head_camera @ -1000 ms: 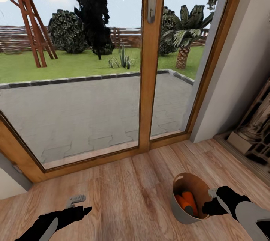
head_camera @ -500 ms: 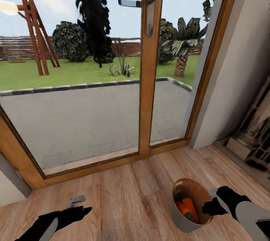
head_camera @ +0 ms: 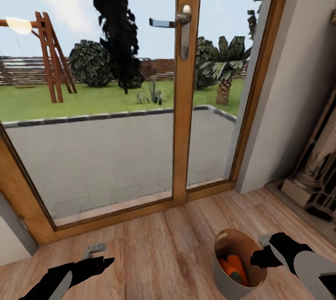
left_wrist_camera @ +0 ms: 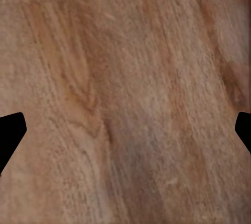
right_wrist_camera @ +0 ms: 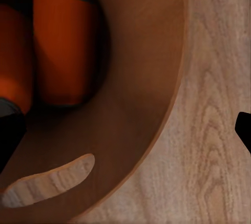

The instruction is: Put the three can of soda from the living room inside the tash can in the kitchen.

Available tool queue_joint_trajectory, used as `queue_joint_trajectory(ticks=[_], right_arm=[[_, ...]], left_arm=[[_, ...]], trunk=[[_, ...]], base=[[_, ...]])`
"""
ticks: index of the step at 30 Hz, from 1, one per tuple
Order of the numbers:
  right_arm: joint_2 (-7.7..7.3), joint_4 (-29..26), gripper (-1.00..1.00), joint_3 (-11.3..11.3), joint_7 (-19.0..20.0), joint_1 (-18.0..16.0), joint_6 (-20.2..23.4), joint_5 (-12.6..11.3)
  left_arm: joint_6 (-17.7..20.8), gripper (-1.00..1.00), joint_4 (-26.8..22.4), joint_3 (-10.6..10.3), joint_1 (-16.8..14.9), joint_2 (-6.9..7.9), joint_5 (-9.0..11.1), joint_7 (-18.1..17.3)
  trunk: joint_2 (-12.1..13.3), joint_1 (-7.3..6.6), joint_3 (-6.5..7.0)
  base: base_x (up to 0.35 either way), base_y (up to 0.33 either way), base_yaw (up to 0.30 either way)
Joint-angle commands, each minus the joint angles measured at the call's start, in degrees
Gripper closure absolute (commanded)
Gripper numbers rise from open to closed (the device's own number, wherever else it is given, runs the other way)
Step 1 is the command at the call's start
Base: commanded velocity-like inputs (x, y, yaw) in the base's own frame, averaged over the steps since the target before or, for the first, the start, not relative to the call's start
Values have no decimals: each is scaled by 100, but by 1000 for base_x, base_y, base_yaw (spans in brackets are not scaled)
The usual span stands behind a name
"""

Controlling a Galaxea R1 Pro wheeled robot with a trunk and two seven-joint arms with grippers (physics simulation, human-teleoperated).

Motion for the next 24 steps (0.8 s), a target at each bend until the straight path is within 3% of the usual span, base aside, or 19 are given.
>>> queue_joint_trajectory(ticks=[1,14,24], right_arm=[[-1,2,-100,0,6,0,-27,1],[-4,6,-100,-8,17,6,-150,-7],[-8,5,-100,-18,5,32,-314,1]], left_arm=[[0,-100,0,0,0,-2,-1,2],[0,-100,1,0,0,-6,-4,5],[-12,-100,351,-16,0,-9,-1,5]], trunk=[[2,-2,23],[482,-267,261],[883,-487,440]], base=[[0,0,0],[0,0,0],[0,0,0]])
